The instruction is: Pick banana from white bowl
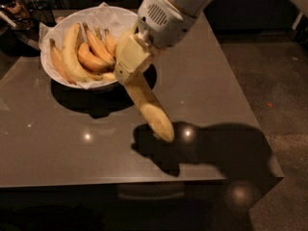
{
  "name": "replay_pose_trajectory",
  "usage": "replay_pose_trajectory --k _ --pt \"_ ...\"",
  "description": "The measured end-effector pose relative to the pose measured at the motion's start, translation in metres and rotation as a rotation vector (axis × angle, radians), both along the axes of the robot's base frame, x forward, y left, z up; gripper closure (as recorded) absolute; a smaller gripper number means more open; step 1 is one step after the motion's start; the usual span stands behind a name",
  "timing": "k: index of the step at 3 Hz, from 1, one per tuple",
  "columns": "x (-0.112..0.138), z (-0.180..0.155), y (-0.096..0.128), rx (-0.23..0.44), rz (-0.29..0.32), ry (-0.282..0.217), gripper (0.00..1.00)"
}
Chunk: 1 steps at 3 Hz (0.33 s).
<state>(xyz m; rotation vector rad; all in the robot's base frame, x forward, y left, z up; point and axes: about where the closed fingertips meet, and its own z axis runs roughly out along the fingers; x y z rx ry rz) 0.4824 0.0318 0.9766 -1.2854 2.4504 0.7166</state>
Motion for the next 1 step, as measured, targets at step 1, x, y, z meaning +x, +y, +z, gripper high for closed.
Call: replay_pose_trajectory --k 1 --pt "-0.0077 -0.0225 -0.0090 -0.027 -0.011 0.046 1.00"
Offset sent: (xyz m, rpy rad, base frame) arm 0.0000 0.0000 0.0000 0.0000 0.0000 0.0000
